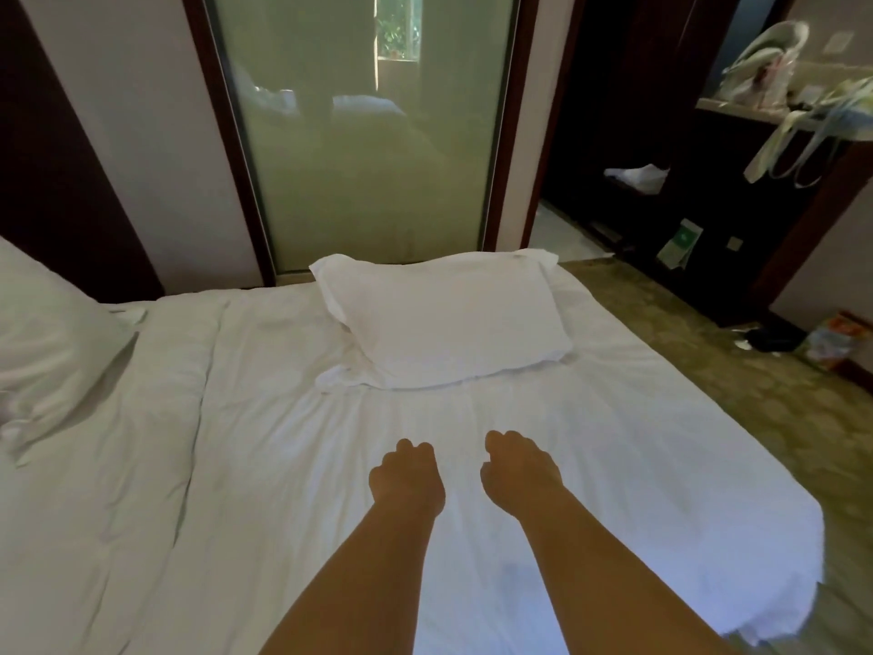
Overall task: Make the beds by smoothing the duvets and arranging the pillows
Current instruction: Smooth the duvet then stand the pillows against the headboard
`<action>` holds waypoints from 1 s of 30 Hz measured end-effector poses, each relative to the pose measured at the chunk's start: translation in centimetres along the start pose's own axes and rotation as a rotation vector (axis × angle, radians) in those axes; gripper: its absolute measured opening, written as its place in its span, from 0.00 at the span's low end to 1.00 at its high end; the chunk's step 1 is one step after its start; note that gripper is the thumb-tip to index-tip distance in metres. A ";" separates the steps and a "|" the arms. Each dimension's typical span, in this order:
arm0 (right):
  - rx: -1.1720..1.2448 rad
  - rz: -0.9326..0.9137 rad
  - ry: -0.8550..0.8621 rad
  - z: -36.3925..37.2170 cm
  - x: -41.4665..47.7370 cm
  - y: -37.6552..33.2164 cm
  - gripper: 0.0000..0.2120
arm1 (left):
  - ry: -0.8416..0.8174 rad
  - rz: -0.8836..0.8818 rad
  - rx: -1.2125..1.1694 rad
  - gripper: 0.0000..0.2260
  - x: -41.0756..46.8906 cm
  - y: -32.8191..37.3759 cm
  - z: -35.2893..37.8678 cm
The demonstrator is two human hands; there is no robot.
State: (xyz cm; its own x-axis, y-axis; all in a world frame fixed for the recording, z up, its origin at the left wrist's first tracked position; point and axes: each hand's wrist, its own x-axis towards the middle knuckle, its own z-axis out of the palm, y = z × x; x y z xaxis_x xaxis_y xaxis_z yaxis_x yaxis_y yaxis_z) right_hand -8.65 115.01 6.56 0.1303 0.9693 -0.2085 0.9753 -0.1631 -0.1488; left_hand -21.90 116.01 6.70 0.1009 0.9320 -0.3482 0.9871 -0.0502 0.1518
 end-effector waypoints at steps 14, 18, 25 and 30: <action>-0.178 -0.118 -0.242 6.4 25.9 3.2 0.19 | -0.125 -0.088 0.016 0.16 30.0 -1.4 3.4; -0.194 -0.170 -0.162 7.0 37.7 1.5 0.22 | -0.038 -0.149 0.009 0.20 40.3 -4.1 1.9; -0.333 -0.346 0.153 5.0 55.9 -3.1 0.29 | 0.275 0.023 0.052 0.31 57.5 -5.1 -5.4; -0.337 -0.228 0.005 2.8 63.9 -4.5 0.49 | 0.166 0.035 0.086 0.42 65.3 -4.4 -6.0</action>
State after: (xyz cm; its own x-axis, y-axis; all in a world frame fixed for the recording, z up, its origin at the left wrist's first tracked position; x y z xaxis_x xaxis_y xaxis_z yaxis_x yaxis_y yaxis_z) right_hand -5.18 177.19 -8.82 -0.0960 0.9747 -0.2017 0.9829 0.1248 0.1351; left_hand -20.38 179.20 -11.16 0.1208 0.9752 -0.1853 0.9910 -0.1077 0.0790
